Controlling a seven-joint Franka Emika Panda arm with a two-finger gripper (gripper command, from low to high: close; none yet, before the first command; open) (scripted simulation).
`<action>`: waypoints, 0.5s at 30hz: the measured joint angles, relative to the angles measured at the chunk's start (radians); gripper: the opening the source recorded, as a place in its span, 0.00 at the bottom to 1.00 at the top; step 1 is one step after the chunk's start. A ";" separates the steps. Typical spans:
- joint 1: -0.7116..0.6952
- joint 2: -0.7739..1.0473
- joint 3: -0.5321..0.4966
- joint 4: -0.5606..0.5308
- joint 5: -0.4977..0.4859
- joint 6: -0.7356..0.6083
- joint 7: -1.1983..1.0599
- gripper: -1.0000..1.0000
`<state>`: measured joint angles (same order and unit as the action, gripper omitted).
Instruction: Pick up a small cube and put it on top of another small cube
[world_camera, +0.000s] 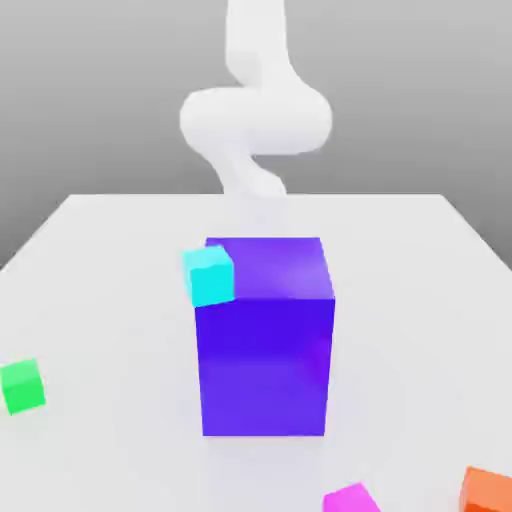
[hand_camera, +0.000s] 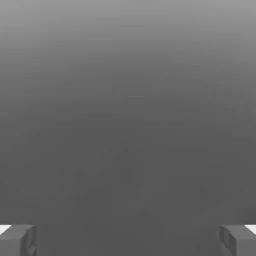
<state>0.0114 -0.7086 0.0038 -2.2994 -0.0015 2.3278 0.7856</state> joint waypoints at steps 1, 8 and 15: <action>0.004 0.039 0.002 0.000 0.000 0.012 -0.007 0.50; 0.033 0.296 0.016 0.002 -0.004 0.090 -0.048 0.50; 0.057 0.550 0.035 0.004 -0.010 0.167 -0.086 0.50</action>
<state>0.0688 -0.1587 0.0390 -2.2959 -0.0119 2.4949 0.6998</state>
